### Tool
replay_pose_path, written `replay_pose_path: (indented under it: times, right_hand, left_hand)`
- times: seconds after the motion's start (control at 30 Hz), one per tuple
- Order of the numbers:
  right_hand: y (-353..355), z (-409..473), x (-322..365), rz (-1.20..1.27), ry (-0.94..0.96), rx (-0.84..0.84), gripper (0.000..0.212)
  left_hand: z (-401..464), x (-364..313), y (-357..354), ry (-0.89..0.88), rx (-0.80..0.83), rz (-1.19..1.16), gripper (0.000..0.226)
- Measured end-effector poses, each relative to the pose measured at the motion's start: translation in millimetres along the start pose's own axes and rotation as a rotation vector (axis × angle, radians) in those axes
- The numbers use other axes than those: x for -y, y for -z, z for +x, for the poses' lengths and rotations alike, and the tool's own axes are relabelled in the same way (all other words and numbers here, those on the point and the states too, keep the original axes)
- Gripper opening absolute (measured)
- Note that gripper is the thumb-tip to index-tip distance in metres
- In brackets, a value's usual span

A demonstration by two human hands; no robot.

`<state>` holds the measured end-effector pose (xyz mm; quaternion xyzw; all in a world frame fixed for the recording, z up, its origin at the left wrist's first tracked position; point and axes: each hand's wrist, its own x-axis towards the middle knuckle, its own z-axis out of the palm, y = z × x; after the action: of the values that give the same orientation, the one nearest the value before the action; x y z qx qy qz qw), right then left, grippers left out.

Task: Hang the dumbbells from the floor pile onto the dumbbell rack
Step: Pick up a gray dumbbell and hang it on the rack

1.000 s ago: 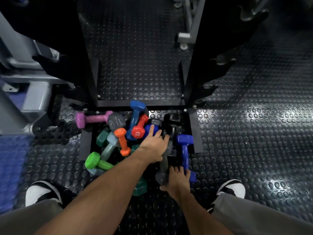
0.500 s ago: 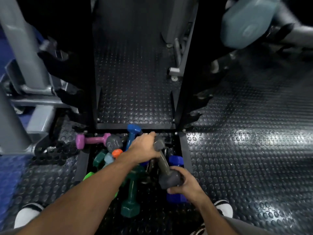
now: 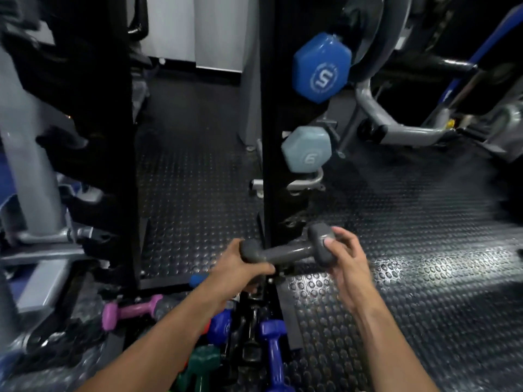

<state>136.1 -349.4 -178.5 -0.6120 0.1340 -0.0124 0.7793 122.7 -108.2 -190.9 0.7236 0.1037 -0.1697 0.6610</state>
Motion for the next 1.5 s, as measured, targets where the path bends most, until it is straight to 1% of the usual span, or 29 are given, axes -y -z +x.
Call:
replay_pose_path:
  times: [0.1, 0.17, 0.27, 0.3, 0.37, 0.43, 0.47, 0.53, 0.57, 0.63, 0.7, 0.77, 0.9, 1.0, 1.07, 1.13, 1.23, 1.27, 1.3, 1.37, 1.43, 1.5]
  right_hand:
    - [-7, 22, 40, 0.010, 0.064, -0.144, 0.020]
    - [-11, 37, 64, -0.005, 0.071, -0.160, 0.019]
    - [-17, 61, 94, -0.075, 0.062, -0.110, 0.024]
    - [-19, 68, 103, -0.103, 0.047, -0.086, 0.023]
    - [-25, 84, 120, -0.093, -0.006, -0.005, 0.025]
    - [-29, 98, 132, -0.028, -0.057, 0.076, 0.029]
    - [-31, 105, 137, -0.003, -0.073, 0.090, 0.030]
    - [-38, 119, 141, 0.008, -0.081, 0.058, 0.020]
    - [-41, 127, 141, -0.003, -0.080, 0.042, 0.014]
    - [-51, 141, 143, -0.072, -0.068, 0.023, 0.011]
    - [-60, 152, 144, -0.179, -0.044, 0.011, 0.012]
    - [-70, 160, 143, -0.233, -0.033, -0.009, 0.015]
    - [-85, 175, 139, -0.263, -0.018, -0.008, 0.016]
    - [-94, 182, 139, -0.292, 0.025, 0.026, 0.014]
    - [-102, 186, 138, -0.336, 0.051, 0.056, 0.019]
    - [-107, 187, 134, -0.351, 0.042, 0.109, 0.029]
    - [-103, 190, 130, -0.405, 0.005, 0.167, 0.058]
    - [-101, 191, 129, -0.405, -0.010, 0.168, 0.061]
    - [-99, 191, 128, -0.384, -0.034, 0.162, 0.056]
    - [-99, 190, 127, -0.304, -0.067, 0.145, 0.036]
    - [-98, 189, 124, -0.233, -0.076, 0.146, 0.032]
    - [-95, 190, 121, -0.203, -0.062, 0.173, 0.034]
  left_hand:
    - [-5, -18, -27, -0.014, 0.042, 0.016, 0.068]
    - [-8, -31, -47, -0.054, 0.029, 0.038, 0.071]
    - [-7, -56, -68, -0.130, -0.100, 0.288, 0.072]
    - [-5, -62, -73, -0.149, -0.134, 0.338, 0.074]
    - [2, -69, -83, -0.154, -0.153, 0.351, 0.077]
    - [7, -75, -91, -0.158, -0.192, 0.323, 0.076]
    - [10, -78, -96, -0.165, -0.216, 0.287, 0.074]
    - [17, -85, -105, -0.173, -0.262, 0.198, 0.072]
    - [21, -88, -110, -0.163, -0.284, 0.160, 0.075]
    - [31, -94, -120, -0.116, -0.321, 0.079, 0.085]
    - [39, -102, -125, -0.059, -0.333, -0.001, 0.092]
    - [46, -107, -128, -0.039, -0.334, -0.059, 0.096]
    - [60, -115, -125, -0.018, -0.398, -0.094, 0.100]
    - [64, -116, -122, 0.008, -0.397, -0.122, 0.117]
    - [66, -111, -121, 0.011, -0.393, -0.117, 0.126]
    - [65, -109, -119, -0.014, -0.375, -0.112, 0.116]
    - [65, -104, -115, -0.016, -0.351, -0.104, 0.104]
    - [65, -101, -114, -0.004, -0.339, -0.106, 0.102]
    - [64, -99, -112, 0.015, -0.318, -0.108, 0.101]
    - [61, -94, -107, 0.052, -0.289, -0.102, 0.105]
    - [59, -90, -100, 0.033, -0.326, -0.106, 0.104]
    - [60, -91, -95, -0.035, -0.381, -0.091, 0.093]
